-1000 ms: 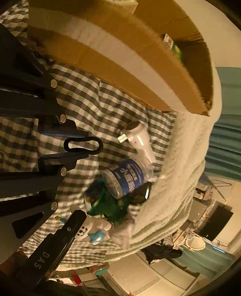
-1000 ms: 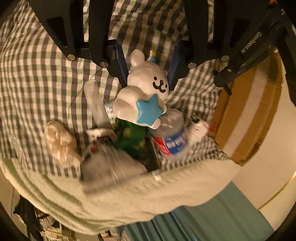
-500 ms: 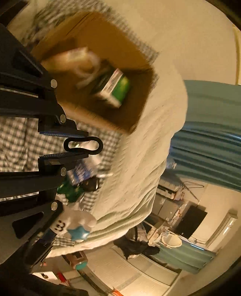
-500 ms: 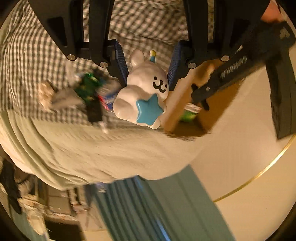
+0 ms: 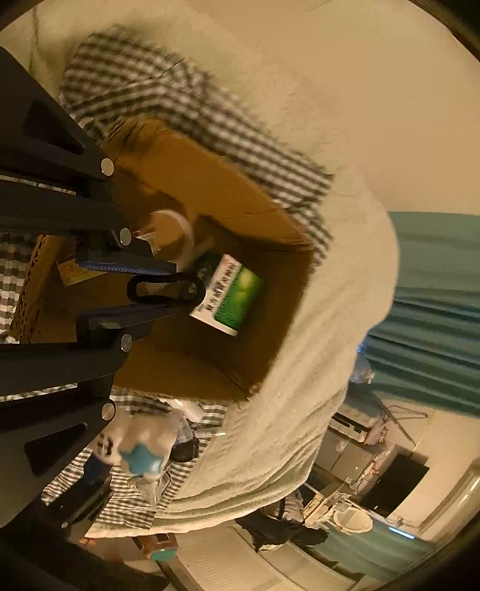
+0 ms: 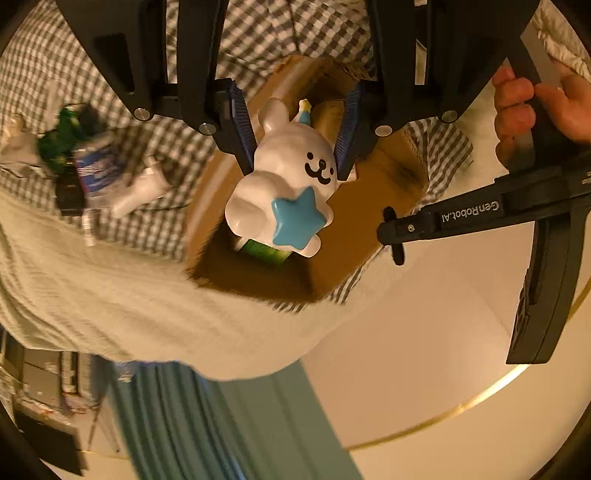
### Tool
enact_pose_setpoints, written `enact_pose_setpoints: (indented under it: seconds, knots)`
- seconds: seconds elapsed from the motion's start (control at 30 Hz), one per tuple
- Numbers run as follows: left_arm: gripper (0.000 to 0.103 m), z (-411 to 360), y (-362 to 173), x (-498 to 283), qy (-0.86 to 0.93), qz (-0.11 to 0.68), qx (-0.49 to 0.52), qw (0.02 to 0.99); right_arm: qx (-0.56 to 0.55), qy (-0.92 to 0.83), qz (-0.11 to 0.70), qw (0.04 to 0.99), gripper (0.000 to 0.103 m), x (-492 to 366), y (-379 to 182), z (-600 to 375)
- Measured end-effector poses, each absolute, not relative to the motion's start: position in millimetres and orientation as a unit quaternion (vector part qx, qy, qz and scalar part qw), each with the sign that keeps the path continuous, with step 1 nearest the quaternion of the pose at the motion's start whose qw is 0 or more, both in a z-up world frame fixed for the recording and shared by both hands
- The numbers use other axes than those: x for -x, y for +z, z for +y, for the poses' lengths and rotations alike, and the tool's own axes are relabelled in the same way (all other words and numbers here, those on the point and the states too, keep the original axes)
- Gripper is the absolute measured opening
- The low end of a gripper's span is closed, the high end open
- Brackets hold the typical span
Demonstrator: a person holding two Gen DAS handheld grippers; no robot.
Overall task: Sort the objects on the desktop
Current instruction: 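Drop the hair tie and plush toy into the cardboard box, then grasp the dental floss jar with the left tool while the right tool grasps a plastic packet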
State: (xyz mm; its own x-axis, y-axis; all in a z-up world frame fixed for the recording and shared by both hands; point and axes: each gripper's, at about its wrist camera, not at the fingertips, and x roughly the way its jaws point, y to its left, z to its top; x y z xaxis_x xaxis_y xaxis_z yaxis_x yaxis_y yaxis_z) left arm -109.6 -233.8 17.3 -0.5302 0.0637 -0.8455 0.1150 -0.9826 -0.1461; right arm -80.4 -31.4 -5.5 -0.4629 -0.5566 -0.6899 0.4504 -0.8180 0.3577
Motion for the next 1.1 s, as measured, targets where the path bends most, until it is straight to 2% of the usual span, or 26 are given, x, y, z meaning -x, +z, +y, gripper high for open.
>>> enact_pose_setpoints:
  seconds: [0.13,0.17,0.2,0.23,0.27,0.3,0.37,0.6,0.9,1.1]
  knots:
    - [0.015,-230.9,1.4,116.7,-0.864,0.069,-0.498,0.013,-0.442,-0.842,-0.054,0.305,0.042,89.2,-25.9,-49.4]
    - [0.018,-233.3,0.8,119.3,-0.864,0.074,-0.497,0.014,-0.443,-0.842,-0.053,0.305,0.045,89.7,-30.0,-51.5]
    - [0.03,-235.8,1.7,120.5,-0.864,0.082,-0.497,0.017,-0.442,-0.842,-0.05,0.305,0.05,90.7,-33.0,-53.0]
    - [0.043,-240.8,1.7,122.7,-0.861,0.095,-0.499,0.022,-0.438,-0.844,-0.049,0.305,0.064,91.4,-33.9,-52.4]
    - [0.077,-245.4,2.2,123.4,-0.859,0.107,-0.5,0.029,-0.434,-0.847,-0.05,0.304,0.071,92.2,-34.0,-51.3]
    - [0.092,-251.4,4.0,122.3,-0.858,0.124,-0.496,0.041,-0.429,-0.849,-0.05,0.304,0.071,94.5,-34.4,-49.1]
    - [0.092,-261.7,7.0,120.4,-0.859,0.15,-0.486,0.056,-0.421,-0.854,-0.048,0.302,0.071,95.3,-33.7,-44.0]
    - [0.092,-253.3,20.9,116.5,-0.863,0.165,-0.473,0.065,-0.413,-0.871,-0.055,0.26,0.071,87.8,-21.0,-11.3]
    - [0.093,-175.5,56.5,98.2,-0.888,0.137,-0.437,0.031,-0.377,-0.905,-0.057,0.191,0.072,59.1,20.3,62.9]
    - [0.093,-107.0,56.4,88.6,-0.897,0.096,-0.432,0.01,-0.37,-0.917,-0.073,0.13,0.075,40.6,27.9,130.4]
